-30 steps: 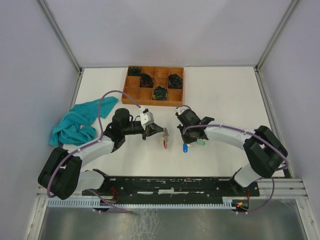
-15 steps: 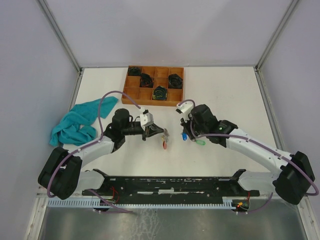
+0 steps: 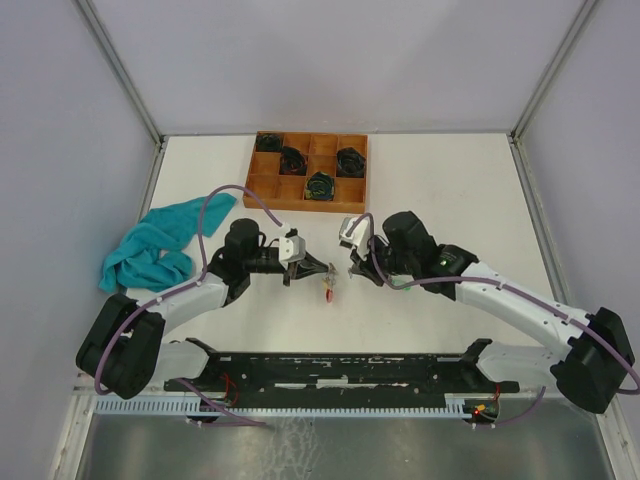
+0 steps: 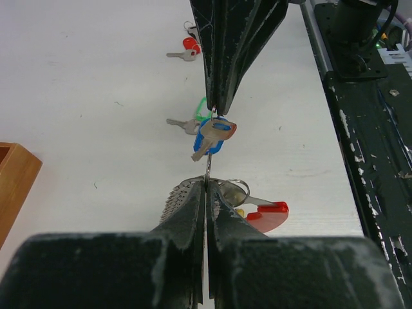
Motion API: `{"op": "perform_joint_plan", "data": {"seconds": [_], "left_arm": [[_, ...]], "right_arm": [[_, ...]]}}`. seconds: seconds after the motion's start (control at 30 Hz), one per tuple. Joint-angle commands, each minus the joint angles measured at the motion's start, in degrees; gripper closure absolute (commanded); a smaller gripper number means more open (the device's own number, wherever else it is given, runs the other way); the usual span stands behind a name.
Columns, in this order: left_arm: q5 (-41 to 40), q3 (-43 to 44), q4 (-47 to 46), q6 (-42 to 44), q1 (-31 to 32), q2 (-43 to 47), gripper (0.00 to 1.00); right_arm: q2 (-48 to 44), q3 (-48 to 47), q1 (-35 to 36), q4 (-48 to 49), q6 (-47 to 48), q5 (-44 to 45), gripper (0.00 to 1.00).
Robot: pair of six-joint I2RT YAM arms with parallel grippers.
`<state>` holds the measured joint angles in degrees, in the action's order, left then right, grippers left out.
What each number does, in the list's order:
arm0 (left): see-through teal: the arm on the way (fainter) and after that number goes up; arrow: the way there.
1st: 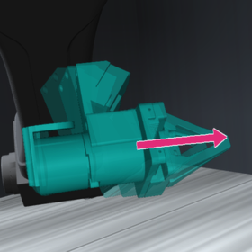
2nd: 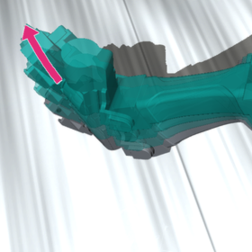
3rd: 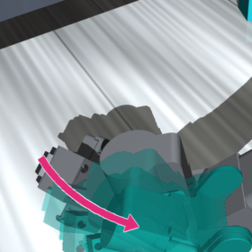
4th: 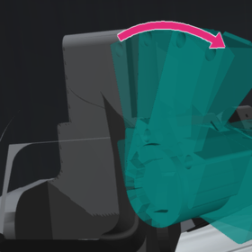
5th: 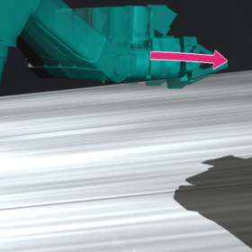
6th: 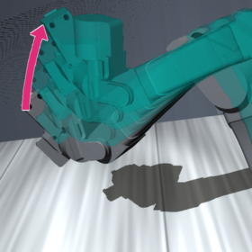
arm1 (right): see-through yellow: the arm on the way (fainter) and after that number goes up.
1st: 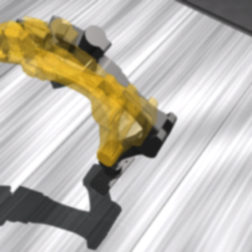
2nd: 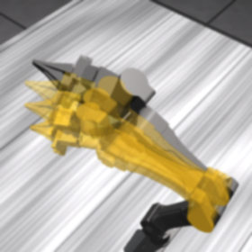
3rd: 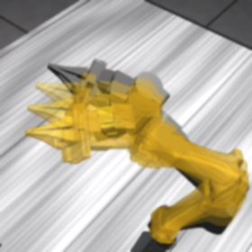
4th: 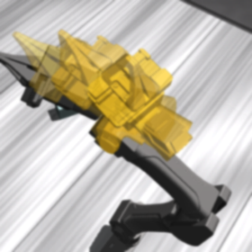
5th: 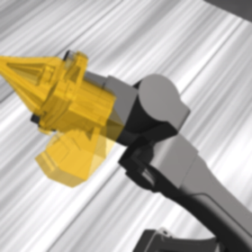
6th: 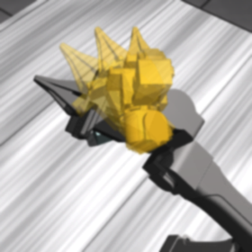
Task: Put the keys on the keyring
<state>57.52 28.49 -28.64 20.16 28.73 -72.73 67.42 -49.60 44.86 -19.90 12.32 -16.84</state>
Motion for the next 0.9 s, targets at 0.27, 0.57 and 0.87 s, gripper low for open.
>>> {"op": "perform_joint_plan", "data": {"seconds": [0.27,0.57,0.87], "left_arm": [[4.8,1.2,1.3,5.0,0.2,-0.7,0.97],[5.4,1.7,2.1,5.1,0.2,-1.0,0.97],[5.7,1.9,2.1,4.8,0.2,-1.1,0.97]], "right_arm": [[-0.8,2.3,4.4,10.1,7.4,-3.4,0.99],[0.4,1.9,4.4,10.2,8.8,-4.7,0.99],[1.3,1.5,4.6,10.1,9.3,-5.2,0.99]]}}
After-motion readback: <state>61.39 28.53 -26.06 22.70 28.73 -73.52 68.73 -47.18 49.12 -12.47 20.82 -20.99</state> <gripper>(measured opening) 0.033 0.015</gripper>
